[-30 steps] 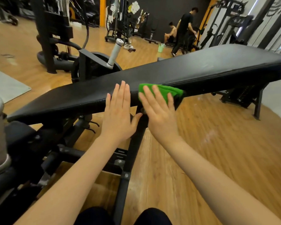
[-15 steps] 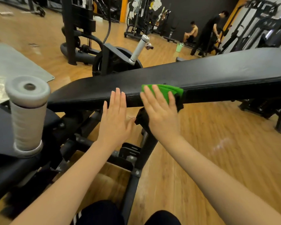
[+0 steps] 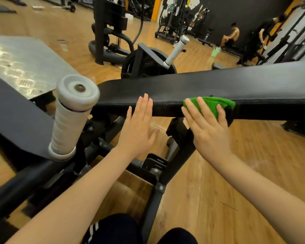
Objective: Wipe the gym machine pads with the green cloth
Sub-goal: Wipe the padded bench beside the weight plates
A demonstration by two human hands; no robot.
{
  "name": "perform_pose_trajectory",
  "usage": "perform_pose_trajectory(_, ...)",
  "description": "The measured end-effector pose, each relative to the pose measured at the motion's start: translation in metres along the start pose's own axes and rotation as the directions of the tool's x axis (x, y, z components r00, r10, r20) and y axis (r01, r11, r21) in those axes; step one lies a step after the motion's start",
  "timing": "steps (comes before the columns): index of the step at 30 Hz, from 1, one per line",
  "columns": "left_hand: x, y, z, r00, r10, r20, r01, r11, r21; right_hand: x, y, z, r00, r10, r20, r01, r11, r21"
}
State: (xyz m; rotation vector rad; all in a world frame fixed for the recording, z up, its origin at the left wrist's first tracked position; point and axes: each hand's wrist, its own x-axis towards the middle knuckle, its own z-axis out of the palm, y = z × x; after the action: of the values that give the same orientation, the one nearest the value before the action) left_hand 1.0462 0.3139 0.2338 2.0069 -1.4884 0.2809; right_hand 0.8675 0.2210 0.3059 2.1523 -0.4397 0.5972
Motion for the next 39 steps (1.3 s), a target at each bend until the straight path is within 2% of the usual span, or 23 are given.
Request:
perform_pose_trajectory(4, -0.004, -0.007, 0.000, 1.000, 0.011, 0.008, -0.011, 1.000, 0.002, 0.036, -0.042, 0.010, 0.979, -0.186, 0.088, 0.192, 0.979, -0.063)
perform_pose_trajectory(8, -0.005, -0.016, 0.001, 1.000, -0.010, 0.019, 0.009, 0.998, 0.055, 0.035, -0.026, 0.006, 0.954, -0.260, 0.151, 0.269, 0.962, -0.044)
perform_pose_trajectory(10, -0.006, -0.015, 0.001, 0.999, -0.039, 0.015, 0.038, 0.996, 0.078, 0.022, -0.001, -0.003, 0.965, -0.236, 0.118, 0.235, 0.972, 0.021)
perform_pose_trajectory(14, -0.010, -0.024, 0.003, 0.972, -0.232, 0.024, 0.230, 0.971, 0.067, 0.000, 0.022, -0.016, 0.991, -0.116, 0.065, 0.114, 0.993, 0.038)
perform_pose_trajectory(17, -0.010, -0.027, 0.002, 0.972, -0.231, 0.047, 0.230, 0.973, 0.024, 0.015, 0.001, -0.009, 0.995, -0.084, 0.060, 0.082, 0.996, 0.035)
perform_pose_trajectory(22, -0.013, -0.031, -0.002, 0.970, -0.226, 0.089, 0.224, 0.974, 0.025, 0.066, -0.064, -0.001, 0.928, -0.304, 0.213, 0.307, 0.952, 0.022)
perform_pose_trajectory(24, -0.013, -0.032, -0.004, 0.971, -0.222, 0.085, 0.222, 0.975, 0.020, 0.079, -0.079, -0.001, 0.897, -0.319, 0.306, 0.317, 0.947, 0.056)
perform_pose_trajectory(26, -0.011, -0.031, -0.006, 0.969, -0.228, 0.094, 0.227, 0.974, 0.019, 0.078, -0.073, -0.002, 0.882, -0.329, 0.337, 0.334, 0.941, 0.046)
perform_pose_trajectory(28, -0.011, -0.032, -0.007, 0.967, -0.236, 0.101, 0.234, 0.972, 0.028, 0.068, -0.052, -0.009, 0.893, -0.332, 0.302, 0.345, 0.939, 0.012)
perform_pose_trajectory(30, -0.012, -0.032, -0.007, 0.967, -0.240, 0.091, 0.238, 0.971, 0.032, 0.049, -0.029, -0.013, 0.954, -0.240, 0.181, 0.232, 0.971, 0.062)
perform_pose_trajectory(32, -0.012, -0.032, -0.005, 0.967, -0.243, 0.081, 0.243, 0.970, 0.012, 0.029, -0.008, -0.014, 0.983, -0.146, 0.110, 0.136, 0.987, 0.089)
perform_pose_trajectory(36, -0.010, -0.029, -0.003, 0.964, -0.256, 0.067, 0.256, 0.967, 0.004, 0.035, -0.019, -0.012, 0.986, -0.116, 0.117, 0.110, 0.992, 0.056)
perform_pose_trajectory(39, -0.012, -0.028, -0.004, 0.961, -0.267, 0.073, 0.266, 0.964, 0.016, 0.055, -0.048, -0.008, 0.962, -0.193, 0.192, 0.194, 0.981, 0.016)
